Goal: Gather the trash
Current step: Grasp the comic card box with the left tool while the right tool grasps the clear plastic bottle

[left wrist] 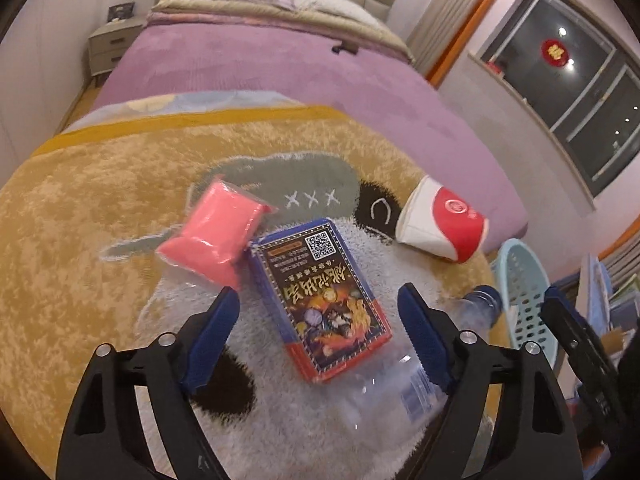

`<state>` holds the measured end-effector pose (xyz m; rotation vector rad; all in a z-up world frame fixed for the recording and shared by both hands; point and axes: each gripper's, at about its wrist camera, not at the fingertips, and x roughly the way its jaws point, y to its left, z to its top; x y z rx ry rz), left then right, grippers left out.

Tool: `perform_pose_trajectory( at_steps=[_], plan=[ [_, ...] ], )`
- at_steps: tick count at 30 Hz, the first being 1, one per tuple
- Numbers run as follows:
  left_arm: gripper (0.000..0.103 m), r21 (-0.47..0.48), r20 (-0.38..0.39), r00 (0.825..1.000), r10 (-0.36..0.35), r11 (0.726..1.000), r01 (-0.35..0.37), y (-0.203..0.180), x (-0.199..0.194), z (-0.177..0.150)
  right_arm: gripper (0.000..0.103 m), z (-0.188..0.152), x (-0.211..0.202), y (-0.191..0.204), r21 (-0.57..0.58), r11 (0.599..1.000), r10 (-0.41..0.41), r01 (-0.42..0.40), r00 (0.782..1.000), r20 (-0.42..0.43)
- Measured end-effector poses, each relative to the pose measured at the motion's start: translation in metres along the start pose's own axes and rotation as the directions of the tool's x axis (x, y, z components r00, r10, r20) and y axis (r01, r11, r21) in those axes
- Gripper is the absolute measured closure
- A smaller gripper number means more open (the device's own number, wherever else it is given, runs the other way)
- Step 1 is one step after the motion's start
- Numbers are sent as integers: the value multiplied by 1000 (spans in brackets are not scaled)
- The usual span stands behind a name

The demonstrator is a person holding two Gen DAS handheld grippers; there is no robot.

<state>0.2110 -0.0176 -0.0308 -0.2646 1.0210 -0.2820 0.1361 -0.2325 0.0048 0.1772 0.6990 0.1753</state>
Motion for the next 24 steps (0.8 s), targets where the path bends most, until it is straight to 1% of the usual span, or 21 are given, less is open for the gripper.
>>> perform_pose_trajectory(
  at_steps=[4, 7, 8, 9, 10, 11, 12, 13, 14, 16, 17, 20, 21, 22, 23, 24],
  plan=[
    [24, -24, -29, 999, 37, 999, -37, -1, 22, 3, 50, 8, 14, 3, -7, 1000, 19, -19, 1000, -11],
    [26, -20, -21, 999, 48, 999, -48, -2, 27, 8, 50, 11, 29, 2, 0, 999, 39, -39, 998, -45],
    [29, -14, -21, 998, 56, 998, -56, -3, 28, 8, 50, 11, 33, 2, 1, 999, 44, -44, 997, -58],
    [38, -2, -22, 997, 69, 998, -69, -4, 29, 9, 52, 11, 37, 2, 4, 999, 49, -48, 996, -69],
    [40, 6, -23, 997, 75, 997, -75, -4, 29, 10, 56, 11, 40, 2, 6, 998, 60, -60, 995, -83],
    [43, 6, -23, 997, 69, 998, -69, -2, 28, 10, 60, 9, 42, 3, 7, 997, 71, -71, 993, -96],
    [48, 2, -23, 998, 63, 998, -63, 0, 26, 10, 63, 8, 43, 3, 8, 997, 79, -79, 991, -107],
    [53, -5, -24, 998, 52, 999, -52, 4, 24, 10, 64, 5, 42, 6, 5, 996, 90, -90, 989, -117],
    [55, -10, -23, 999, 43, 999, -44, 8, 22, 8, 66, 2, 41, 8, 2, 995, 100, -101, 987, -124],
    [64, -17, -21, 1000, 24, 1000, -24, 14, 18, 4, 66, -7, 34, 14, -6, 991, 129, -131, 982, -138],
    [65, -18, -21, 1000, 15, 1000, -15, 15, 16, 3, 66, -10, 29, 18, -14, 990, 139, -142, 980, -141],
    [65, -32, -19, 1000, 2, 999, -3, 23, 11, -2, 66, -23, 17, 30, -44, 985, 158, -167, 974, -160],
    [58, -43, -20, 1000, -8, 999, 7, 25, 10, -3, 66, -27, 12, 35, -63, 983, 161, -173, 974, -159],
    [48, -58, -22, 999, -23, 998, 22, 28, 10, -2, 66, -28, 8, 36, -78, 983, 153, -166, 977, -149],
    [44, -72, -19, 999, -42, 997, 40, 29, 10, -1, 66, -26, 3, 39, -99, 984, 132, -145, 983, -127],
    [37, -80, -18, 999, -49, 996, 47, 28, 10, -1, 66, -24, 0, 39, -106, 986, 117, -129, 987, -111]
  ],
)
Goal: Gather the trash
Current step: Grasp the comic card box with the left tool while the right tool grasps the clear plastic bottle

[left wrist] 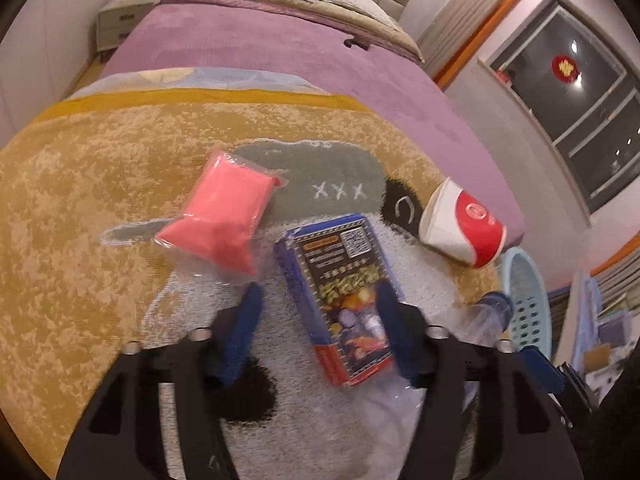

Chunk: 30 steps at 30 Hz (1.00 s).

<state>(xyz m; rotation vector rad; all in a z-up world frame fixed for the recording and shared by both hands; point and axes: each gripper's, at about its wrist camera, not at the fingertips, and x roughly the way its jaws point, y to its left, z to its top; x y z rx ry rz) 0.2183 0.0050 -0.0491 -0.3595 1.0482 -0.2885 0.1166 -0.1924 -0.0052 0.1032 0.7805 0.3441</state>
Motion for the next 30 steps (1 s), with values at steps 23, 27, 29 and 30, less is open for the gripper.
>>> perform_pose_trajectory(
  at_steps=[23, 27, 29, 30],
  plan=[
    [37, 173, 40, 990, 132, 975, -137, -31, 2, -16, 47, -13, 10, -25, 92, 987, 141, -133, 986, -86],
    [38, 150, 67, 990, 122, 980, -131, -19, -12, -22, 47, -44, -7, 4, 35, 982, 191, -188, 975, -116],
    [38, 140, 84, 989, 124, 981, -135, -13, -21, -24, 47, -58, -18, 22, -13, 973, 226, -229, 965, -130],
    [38, 135, 95, 988, 122, 982, -134, -9, -27, -26, 47, -63, -23, 28, -35, 969, 239, -245, 963, -129]
  ],
)
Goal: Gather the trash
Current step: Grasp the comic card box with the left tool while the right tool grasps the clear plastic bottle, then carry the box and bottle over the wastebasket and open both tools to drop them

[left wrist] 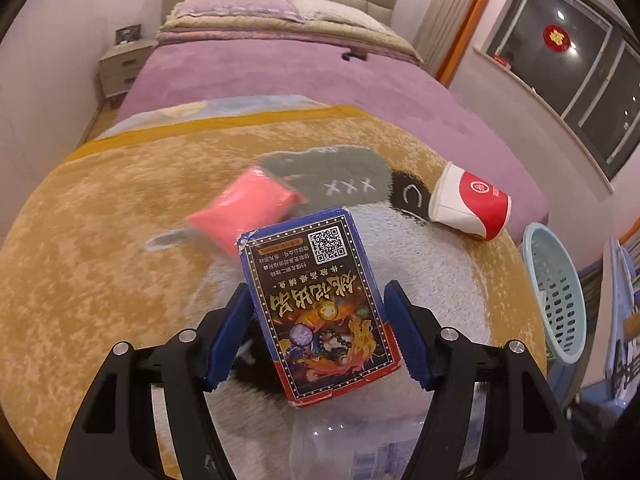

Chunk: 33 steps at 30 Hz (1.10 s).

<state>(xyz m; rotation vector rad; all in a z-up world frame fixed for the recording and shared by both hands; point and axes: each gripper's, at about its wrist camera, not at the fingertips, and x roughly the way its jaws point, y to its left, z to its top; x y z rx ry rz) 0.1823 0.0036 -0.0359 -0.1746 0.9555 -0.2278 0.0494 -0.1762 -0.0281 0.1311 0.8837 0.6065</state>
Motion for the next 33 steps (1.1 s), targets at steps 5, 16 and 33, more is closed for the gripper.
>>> perform_pose_trajectory(
  at_steps=[5, 16, 33],
  plan=[
    [38, 10, 54, 998, 19, 1000, -19, 26, -35, -8, 45, -12, -16, 19, -149, 983, -103, 106, 994, 31],
    [38, 47, 33, 996, 84, 995, -85, 61, -73, -43, 21, 43, 46, 59, -436, 891, -146, 126, 989, -11],
    [36, 263, -28, 998, 51, 964, -42, 19, -47, -89, 40, 12, 34, 24, 59, 909, -412, 412, 911, -4]
  ],
)
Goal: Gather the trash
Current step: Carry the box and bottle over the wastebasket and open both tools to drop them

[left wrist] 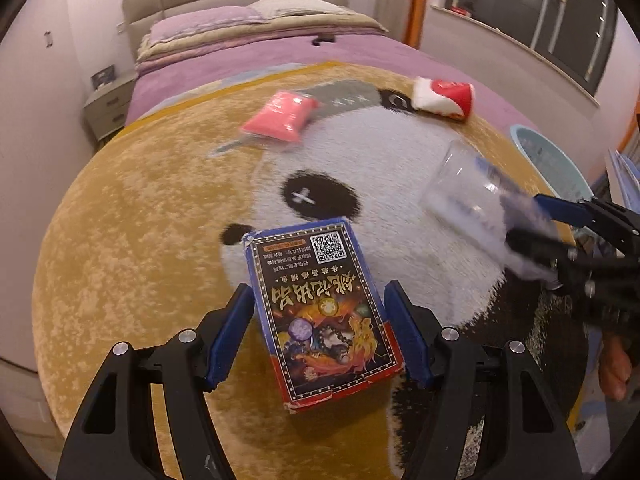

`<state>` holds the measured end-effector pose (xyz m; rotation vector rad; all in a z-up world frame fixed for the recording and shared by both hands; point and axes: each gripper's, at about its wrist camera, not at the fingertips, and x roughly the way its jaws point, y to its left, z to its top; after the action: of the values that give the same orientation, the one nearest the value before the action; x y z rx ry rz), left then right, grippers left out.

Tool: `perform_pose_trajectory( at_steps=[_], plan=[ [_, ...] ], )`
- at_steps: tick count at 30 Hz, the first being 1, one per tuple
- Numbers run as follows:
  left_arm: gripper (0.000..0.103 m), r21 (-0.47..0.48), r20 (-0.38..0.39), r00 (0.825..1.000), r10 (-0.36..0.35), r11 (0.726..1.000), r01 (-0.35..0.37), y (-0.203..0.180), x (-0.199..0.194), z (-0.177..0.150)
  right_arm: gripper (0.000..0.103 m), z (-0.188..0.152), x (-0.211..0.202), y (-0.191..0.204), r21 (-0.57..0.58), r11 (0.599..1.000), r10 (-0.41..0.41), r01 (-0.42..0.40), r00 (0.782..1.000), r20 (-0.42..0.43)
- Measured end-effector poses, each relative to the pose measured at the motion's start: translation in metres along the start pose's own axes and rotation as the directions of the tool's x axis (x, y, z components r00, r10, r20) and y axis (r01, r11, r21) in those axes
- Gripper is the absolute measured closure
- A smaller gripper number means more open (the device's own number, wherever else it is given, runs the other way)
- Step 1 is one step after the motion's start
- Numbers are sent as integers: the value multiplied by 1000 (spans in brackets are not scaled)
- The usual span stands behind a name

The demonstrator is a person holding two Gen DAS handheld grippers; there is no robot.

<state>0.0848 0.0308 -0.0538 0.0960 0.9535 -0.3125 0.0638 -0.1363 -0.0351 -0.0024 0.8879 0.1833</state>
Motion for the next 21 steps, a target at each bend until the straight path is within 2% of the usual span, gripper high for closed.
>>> perform_pose_trajectory(
  at_steps=[2, 5, 9, 14, 18, 21],
  plan=[
    [36, 18, -5, 1000, -1, 1000, 1, -7, 2, -3, 40, -5, -4, -6, 70, 998, 5, -5, 1000, 2],
    [31, 21, -23, 999, 24, 999, -24, -10, 4, -10, 39, -10, -10, -15, 134, 988, 76, -73, 997, -17],
    [29, -2, -23, 999, 47, 999, -47, -10, -3, -22, 39, -14, -12, -13, 84, 974, 217, -211, 973, -76],
    [30, -21, -32, 996, 83, 996, -84, -9, -9, -25, 39, -16, -28, -6, 16, 965, 263, -263, 960, -91],
    [31, -20, -33, 997, 65, 998, -65, -11, -10, -25, 39, -16, -26, 3, -50, 980, 188, -191, 980, -65],
    [31, -31, -30, 997, 74, 997, -74, -13, -6, -24, 38, -11, -11, 9, -74, 984, 156, -161, 985, -71]
  ],
)
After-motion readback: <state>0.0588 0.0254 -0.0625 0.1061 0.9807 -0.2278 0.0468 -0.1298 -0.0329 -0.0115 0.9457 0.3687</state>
